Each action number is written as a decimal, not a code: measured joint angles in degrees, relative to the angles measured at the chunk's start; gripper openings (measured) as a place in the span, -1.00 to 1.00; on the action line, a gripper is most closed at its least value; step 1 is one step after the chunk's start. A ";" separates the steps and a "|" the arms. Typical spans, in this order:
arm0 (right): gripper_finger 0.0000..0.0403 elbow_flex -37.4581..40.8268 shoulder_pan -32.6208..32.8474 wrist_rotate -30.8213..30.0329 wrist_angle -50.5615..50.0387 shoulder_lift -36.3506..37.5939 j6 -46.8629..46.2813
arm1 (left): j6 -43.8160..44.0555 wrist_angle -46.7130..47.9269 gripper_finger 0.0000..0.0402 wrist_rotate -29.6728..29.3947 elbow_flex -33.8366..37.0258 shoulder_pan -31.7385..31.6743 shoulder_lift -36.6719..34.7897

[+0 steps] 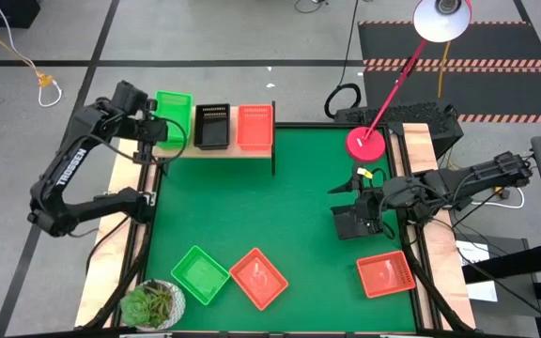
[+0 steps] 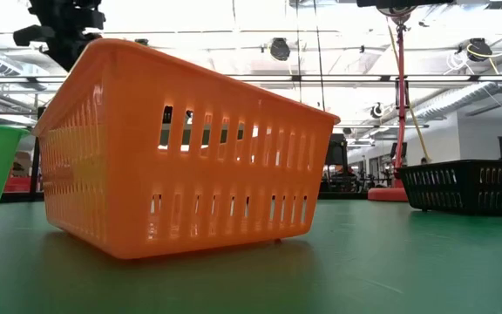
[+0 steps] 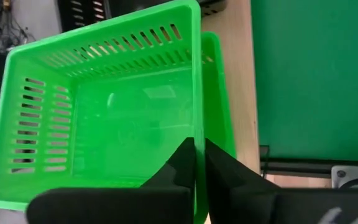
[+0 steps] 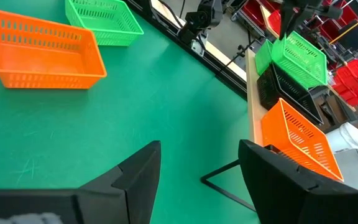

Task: Stack baskets on shelf by color
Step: Stack the top green basket on top of the other green basket on the shelf

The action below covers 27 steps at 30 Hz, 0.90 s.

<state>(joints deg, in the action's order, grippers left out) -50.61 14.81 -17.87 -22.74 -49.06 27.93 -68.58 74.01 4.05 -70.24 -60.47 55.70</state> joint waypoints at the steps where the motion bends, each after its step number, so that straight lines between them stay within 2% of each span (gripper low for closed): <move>1: 0.04 0.00 0.00 0.00 0.00 0.00 -0.01 | 0.10 -0.06 -0.89 -0.02 0.00 0.00 0.24; 8: 0.04 0.00 0.00 0.00 -0.15 0.00 -0.03 | 2.95 -0.40 -0.61 -3.08 0.00 0.00 0.94; 15: 0.04 0.00 0.00 0.00 -0.22 0.00 -0.09 | 4.62 -0.40 -0.44 -5.97 0.00 0.00 0.92; 27: 0.04 0.00 0.01 0.00 -0.24 0.00 -0.42 | 11.02 -0.33 -0.39 -6.09 -0.09 0.61 -0.95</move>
<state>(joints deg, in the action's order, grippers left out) -50.61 14.82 -17.87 -22.98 -49.06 27.51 -57.57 73.68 -2.04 -70.32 -59.86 54.76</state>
